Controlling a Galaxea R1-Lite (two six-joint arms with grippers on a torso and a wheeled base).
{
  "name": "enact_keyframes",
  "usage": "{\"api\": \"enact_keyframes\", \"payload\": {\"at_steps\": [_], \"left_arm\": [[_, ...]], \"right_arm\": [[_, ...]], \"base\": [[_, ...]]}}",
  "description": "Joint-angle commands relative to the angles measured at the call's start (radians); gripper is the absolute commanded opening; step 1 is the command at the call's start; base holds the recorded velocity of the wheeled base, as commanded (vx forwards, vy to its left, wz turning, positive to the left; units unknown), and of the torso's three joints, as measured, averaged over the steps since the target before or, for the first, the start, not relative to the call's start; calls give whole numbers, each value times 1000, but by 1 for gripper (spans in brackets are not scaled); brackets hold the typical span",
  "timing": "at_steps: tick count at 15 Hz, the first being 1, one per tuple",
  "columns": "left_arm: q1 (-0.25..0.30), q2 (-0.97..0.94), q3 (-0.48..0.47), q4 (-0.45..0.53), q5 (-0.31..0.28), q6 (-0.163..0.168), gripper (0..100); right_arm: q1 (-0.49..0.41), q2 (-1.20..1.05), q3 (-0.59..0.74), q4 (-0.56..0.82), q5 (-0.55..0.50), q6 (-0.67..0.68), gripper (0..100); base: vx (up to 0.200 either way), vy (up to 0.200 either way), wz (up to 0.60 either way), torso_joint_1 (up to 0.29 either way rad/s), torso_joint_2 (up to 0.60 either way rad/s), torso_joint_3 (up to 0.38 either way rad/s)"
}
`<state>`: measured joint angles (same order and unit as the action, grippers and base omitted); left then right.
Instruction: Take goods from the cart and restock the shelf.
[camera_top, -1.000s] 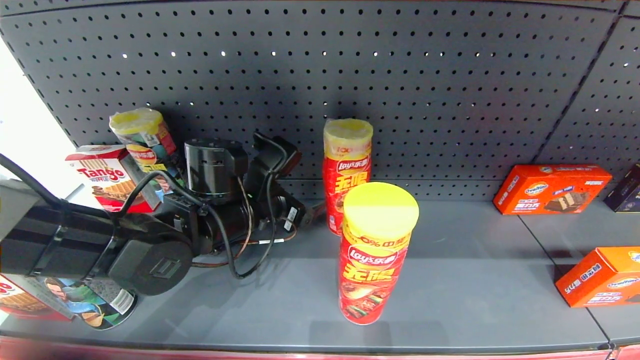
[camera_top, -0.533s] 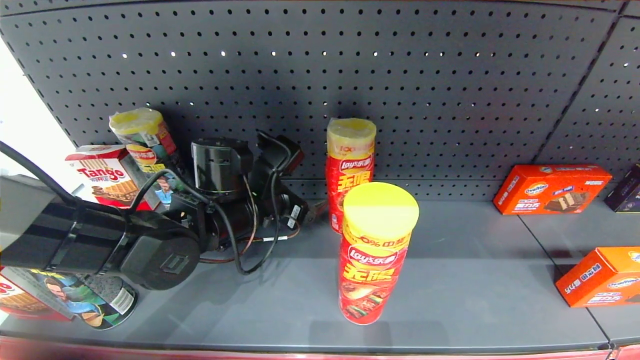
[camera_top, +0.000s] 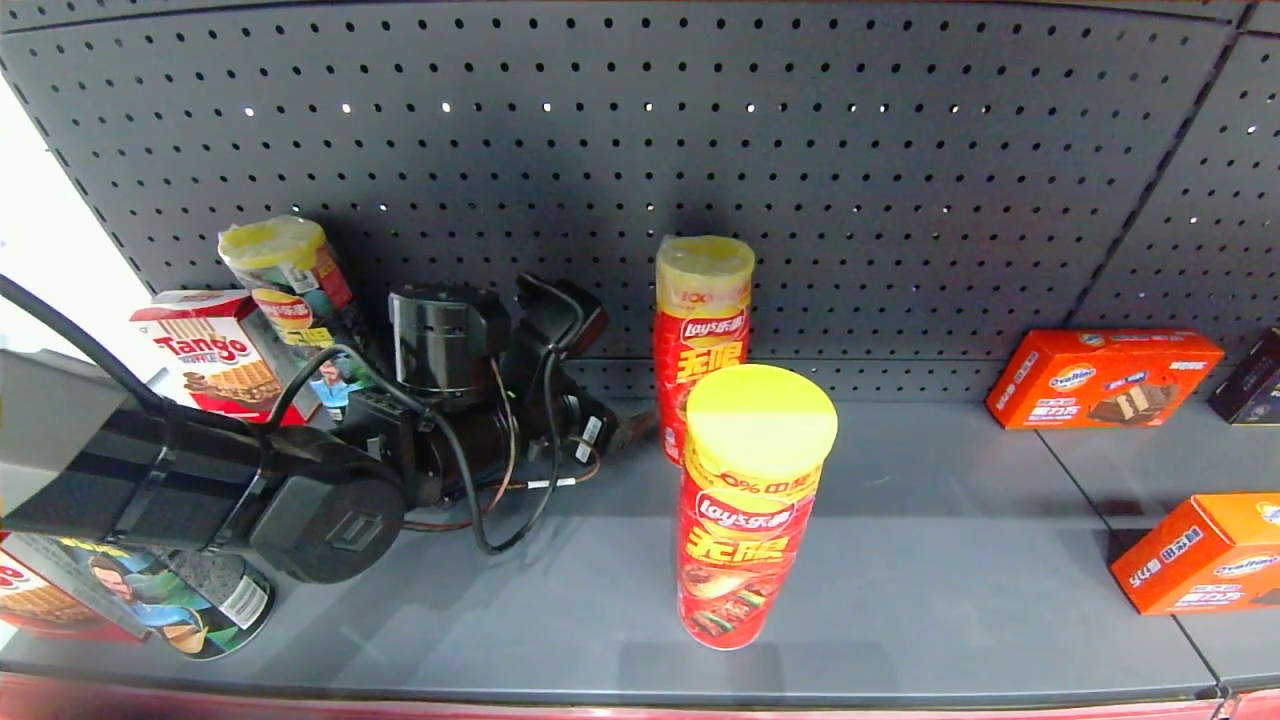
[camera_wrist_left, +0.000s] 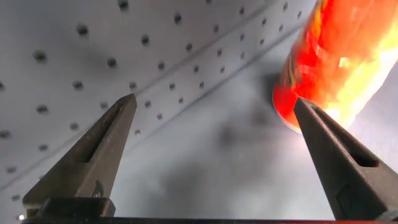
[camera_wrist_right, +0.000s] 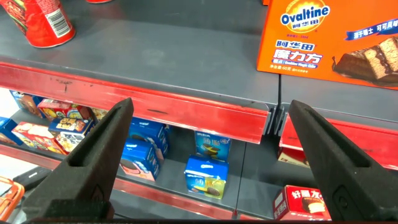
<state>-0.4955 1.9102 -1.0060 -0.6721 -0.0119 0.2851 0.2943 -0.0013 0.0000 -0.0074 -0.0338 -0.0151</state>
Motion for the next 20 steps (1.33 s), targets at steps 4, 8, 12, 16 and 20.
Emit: {"api": "enact_keyframes", "payload": {"at_steps": [4,8,12,16,20], "left_arm": [[-3,-112,96,-1,0,-12,100],[-38,-270,176,-47,-5,-96,100],[-166,-430,276,-127,-2,-169,100],[-339,-720,607,-178,40,-187,100],[-222,-1155,750,68,-25,-101,100]], "right_arm": [[0,1,0,0,0,0,100],[0,1,0,0,0,0,100],[0,1,0,0,0,0,100],[0,1,0,0,0,0,100],[0,1,0,0,0,0,100]], "base": [[0,0,0,0,0,0],[0,0,0,0,0,0],[0,0,0,0,0,0],[0,0,0,0,0,0],[0,0,0,0,0,0]]}}
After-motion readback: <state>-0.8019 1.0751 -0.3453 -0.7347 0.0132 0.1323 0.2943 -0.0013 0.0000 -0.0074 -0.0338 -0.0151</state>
